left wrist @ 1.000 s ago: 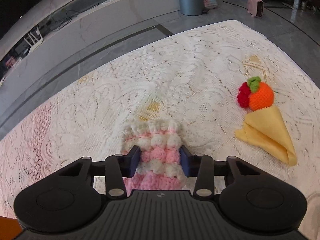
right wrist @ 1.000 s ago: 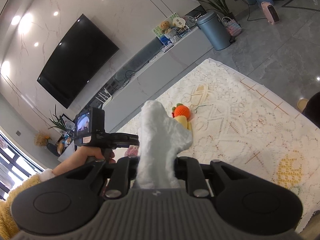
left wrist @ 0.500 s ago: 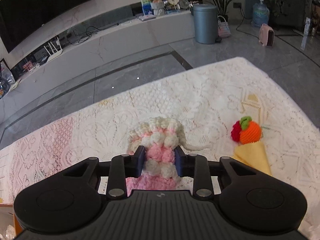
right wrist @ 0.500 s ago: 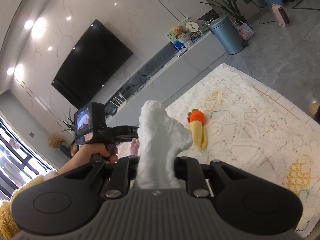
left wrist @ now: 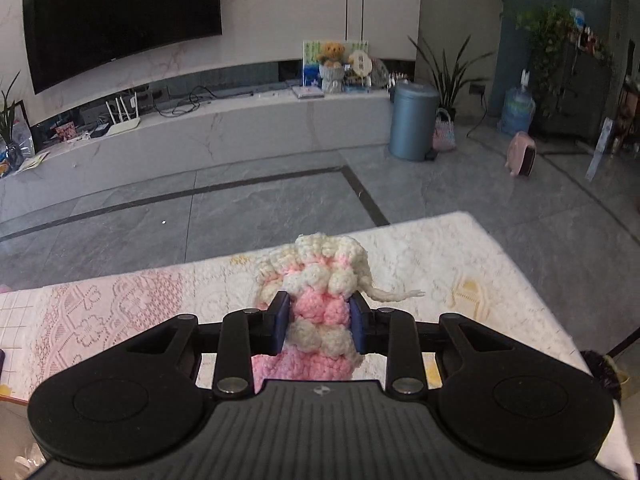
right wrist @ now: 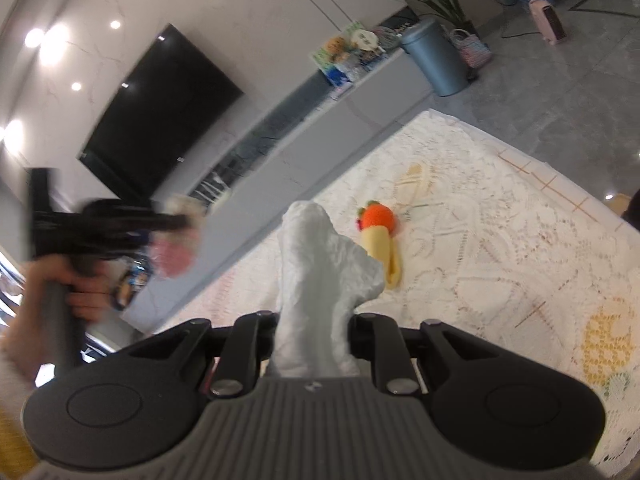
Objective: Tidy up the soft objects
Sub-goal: 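Lift the pink pouch with the left tool while the right tool carries the white cloth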
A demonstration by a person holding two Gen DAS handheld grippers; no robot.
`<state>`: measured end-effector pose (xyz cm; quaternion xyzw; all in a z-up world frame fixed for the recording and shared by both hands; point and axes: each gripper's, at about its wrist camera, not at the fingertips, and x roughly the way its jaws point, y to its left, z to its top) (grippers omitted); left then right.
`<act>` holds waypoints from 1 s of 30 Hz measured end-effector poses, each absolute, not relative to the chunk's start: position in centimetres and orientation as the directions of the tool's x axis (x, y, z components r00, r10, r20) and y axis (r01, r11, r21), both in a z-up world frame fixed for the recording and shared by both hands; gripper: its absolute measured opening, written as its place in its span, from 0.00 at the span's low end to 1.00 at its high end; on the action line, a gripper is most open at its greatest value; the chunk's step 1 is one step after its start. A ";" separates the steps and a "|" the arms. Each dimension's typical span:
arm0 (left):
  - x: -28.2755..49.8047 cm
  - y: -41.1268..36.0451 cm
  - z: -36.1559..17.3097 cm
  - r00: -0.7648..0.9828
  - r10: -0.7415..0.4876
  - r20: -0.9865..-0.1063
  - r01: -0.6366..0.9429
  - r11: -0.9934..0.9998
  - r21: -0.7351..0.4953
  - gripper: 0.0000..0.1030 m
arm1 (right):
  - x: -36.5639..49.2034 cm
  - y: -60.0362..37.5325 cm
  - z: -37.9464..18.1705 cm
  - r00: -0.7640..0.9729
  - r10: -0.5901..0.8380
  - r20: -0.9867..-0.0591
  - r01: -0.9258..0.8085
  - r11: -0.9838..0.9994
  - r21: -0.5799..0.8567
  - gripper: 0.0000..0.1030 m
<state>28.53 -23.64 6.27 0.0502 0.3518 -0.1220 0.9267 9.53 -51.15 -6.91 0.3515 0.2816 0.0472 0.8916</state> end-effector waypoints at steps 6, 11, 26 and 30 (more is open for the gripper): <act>26.8 -18.0 9.6 0.761 -0.188 -0.620 0.211 0.977 -0.036 0.34 | 12.8 -51.4 -6.4 0.806 0.248 -0.538 0.188 0.755 0.629 0.16; 25.2 -10.6 11.3 0.800 -0.159 -0.579 0.156 0.986 -0.055 0.34 | 14.8 -53.0 -4.7 0.813 0.341 -0.473 0.173 0.633 0.754 0.16; 19.0 8.3 11.0 0.849 -0.006 -0.528 -0.096 0.981 -0.166 0.34 | 21.4 -36.1 10.7 0.783 0.434 -0.445 -0.060 0.765 0.641 0.16; 17.2 11.8 10.0 0.872 -0.077 -0.483 -0.083 0.950 -0.300 0.34 | 21.5 -29.3 12.0 0.736 0.494 -0.462 -0.167 0.794 0.584 0.16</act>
